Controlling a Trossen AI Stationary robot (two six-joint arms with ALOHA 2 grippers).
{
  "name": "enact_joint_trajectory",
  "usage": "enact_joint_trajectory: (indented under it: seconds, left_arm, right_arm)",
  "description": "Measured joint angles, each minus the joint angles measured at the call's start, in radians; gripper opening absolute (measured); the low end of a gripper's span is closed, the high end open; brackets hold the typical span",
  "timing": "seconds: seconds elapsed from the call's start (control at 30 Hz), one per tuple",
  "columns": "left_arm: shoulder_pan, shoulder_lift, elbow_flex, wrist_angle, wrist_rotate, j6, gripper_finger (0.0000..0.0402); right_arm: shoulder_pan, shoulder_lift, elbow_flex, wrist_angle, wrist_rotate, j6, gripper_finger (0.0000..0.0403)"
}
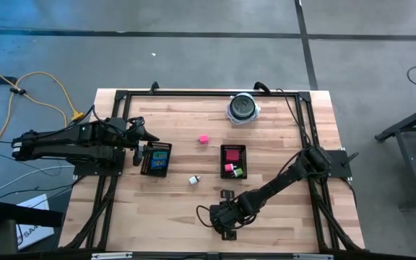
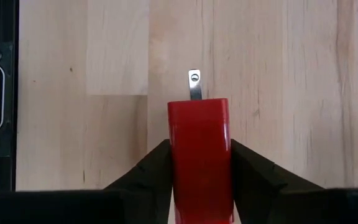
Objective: Pick & Place Office items
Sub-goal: Put the red charger adapter into the right black bin
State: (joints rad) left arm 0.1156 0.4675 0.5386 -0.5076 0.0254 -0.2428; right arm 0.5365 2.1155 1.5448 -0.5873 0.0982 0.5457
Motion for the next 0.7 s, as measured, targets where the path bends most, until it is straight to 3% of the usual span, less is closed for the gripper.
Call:
enact_joint_trajectory:
  seconds: [0.7]
  left_arm:
    - [0.000,0.000,0.000,0.000,0.000,0.000,0.0216]
  right_arm:
    - [-0.003,0.000,0.000,0.000,-0.002,-0.021,0.0114]
